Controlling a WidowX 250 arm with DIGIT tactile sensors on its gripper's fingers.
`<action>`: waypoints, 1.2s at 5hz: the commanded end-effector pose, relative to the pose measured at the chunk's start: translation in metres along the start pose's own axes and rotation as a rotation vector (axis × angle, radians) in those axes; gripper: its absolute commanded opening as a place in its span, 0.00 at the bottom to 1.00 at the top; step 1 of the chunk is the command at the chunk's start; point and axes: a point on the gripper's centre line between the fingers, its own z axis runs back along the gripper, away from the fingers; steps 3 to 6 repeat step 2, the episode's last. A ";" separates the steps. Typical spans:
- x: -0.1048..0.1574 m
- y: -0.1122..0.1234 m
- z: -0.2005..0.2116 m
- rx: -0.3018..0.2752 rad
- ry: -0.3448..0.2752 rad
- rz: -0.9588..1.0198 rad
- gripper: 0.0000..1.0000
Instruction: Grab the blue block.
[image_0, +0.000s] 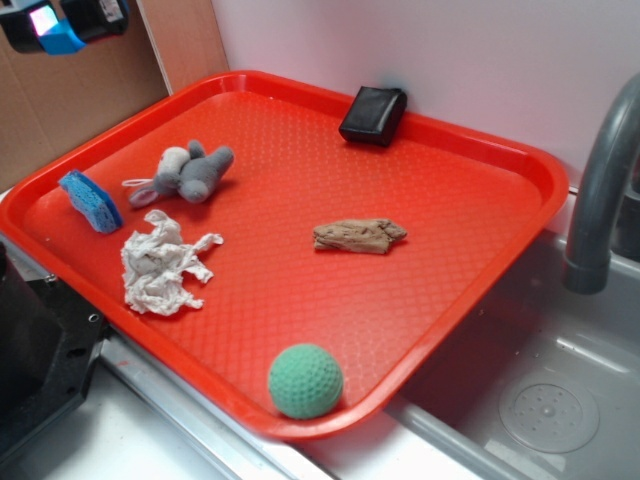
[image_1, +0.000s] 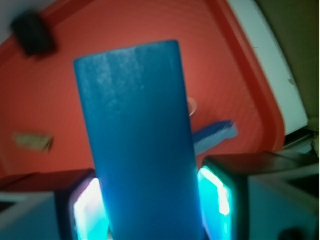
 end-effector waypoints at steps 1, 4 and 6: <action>0.007 -0.016 -0.005 0.061 -0.152 -0.175 0.00; 0.021 -0.019 -0.014 0.070 -0.135 -0.153 0.00; 0.021 -0.019 -0.014 0.070 -0.135 -0.153 0.00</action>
